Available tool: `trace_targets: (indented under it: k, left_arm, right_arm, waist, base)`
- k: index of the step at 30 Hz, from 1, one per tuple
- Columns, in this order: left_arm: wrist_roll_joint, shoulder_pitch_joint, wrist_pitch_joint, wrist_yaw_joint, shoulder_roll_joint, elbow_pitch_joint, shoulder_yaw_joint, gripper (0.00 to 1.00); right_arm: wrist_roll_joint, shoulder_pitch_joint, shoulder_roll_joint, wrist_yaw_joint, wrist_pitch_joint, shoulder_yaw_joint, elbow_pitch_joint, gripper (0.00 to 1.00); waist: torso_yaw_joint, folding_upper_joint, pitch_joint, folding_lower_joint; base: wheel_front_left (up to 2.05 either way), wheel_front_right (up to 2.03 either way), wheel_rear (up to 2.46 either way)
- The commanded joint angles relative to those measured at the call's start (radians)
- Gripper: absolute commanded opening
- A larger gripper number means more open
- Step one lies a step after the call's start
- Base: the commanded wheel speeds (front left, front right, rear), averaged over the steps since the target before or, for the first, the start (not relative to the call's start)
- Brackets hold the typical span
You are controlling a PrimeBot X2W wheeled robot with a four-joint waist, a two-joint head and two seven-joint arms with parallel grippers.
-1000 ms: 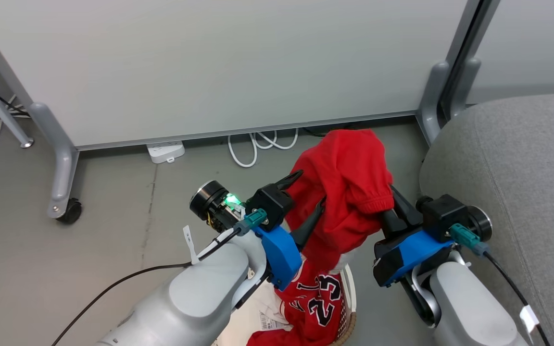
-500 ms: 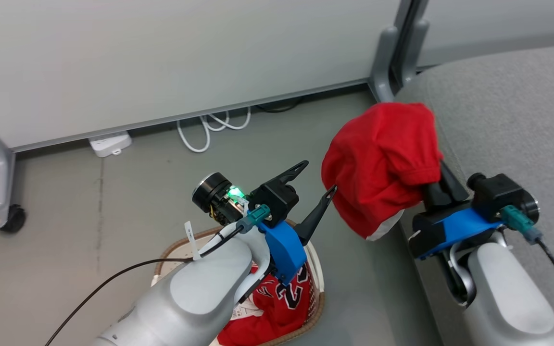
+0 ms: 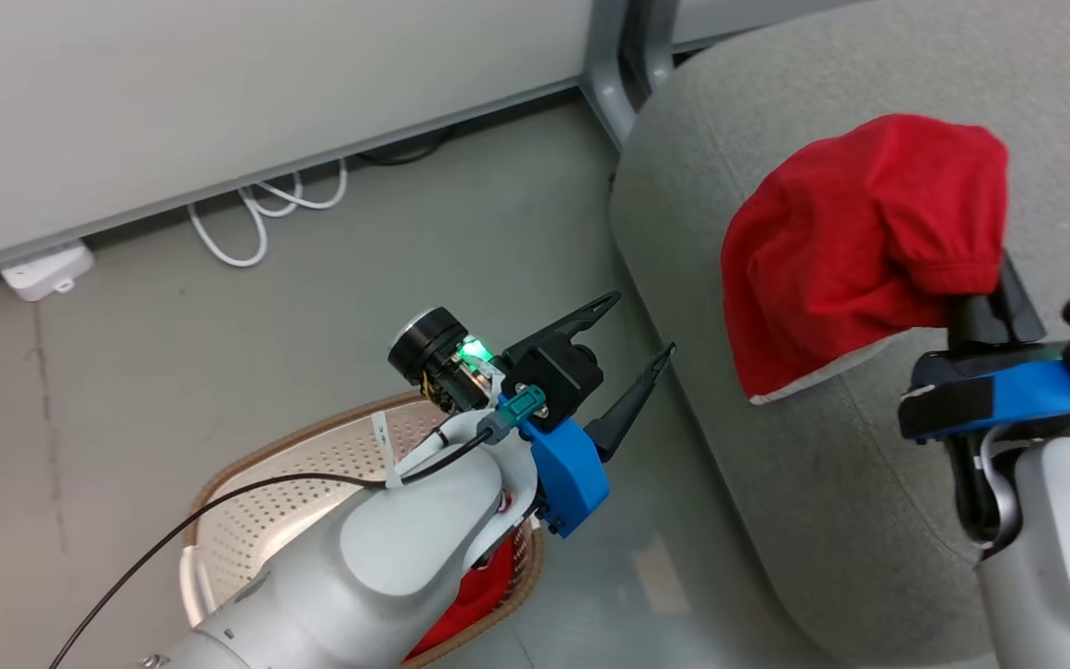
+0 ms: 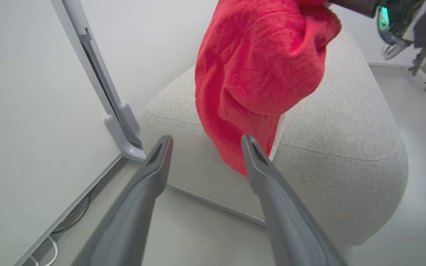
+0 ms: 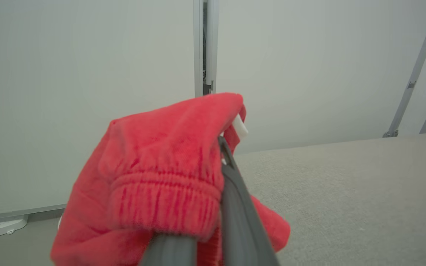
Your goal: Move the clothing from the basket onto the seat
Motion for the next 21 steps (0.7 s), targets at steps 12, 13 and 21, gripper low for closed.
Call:
trace_targets:
  k: [12, 13, 21]
  left_arm:
    - [0.019, -0.043, 0.011, -0.012, 0.004, -0.005, -0.028, 1.0]
    - [0.02, -0.046, 0.012, -0.012, 0.004, -0.005, -0.03, 1.0]
    - [0.021, -0.056, 0.014, -0.013, 0.003, -0.001, -0.046, 1.0]
  right_arm:
    - [0.005, 0.072, 0.026, 0.0, -0.001, -0.168, -0.076, 0.0]
    - [0.005, 0.078, 0.029, 0.0, -0.001, -0.177, -0.081, 0.0]
    - [0.006, 0.103, 0.055, 0.0, -0.001, -0.207, -0.094, 0.0]
  waist:
    - [-0.121, -0.0001, 0.094, -0.0001]
    - [-0.126, -0.0001, 0.099, -0.0001]
    - [-0.147, -0.0001, 0.121, -0.0001]
  base:
    - [0.0, 0.0, 0.0]
    - [0.0, 0.0, 0.0]
    - [0.0, 0.0, 0.0]
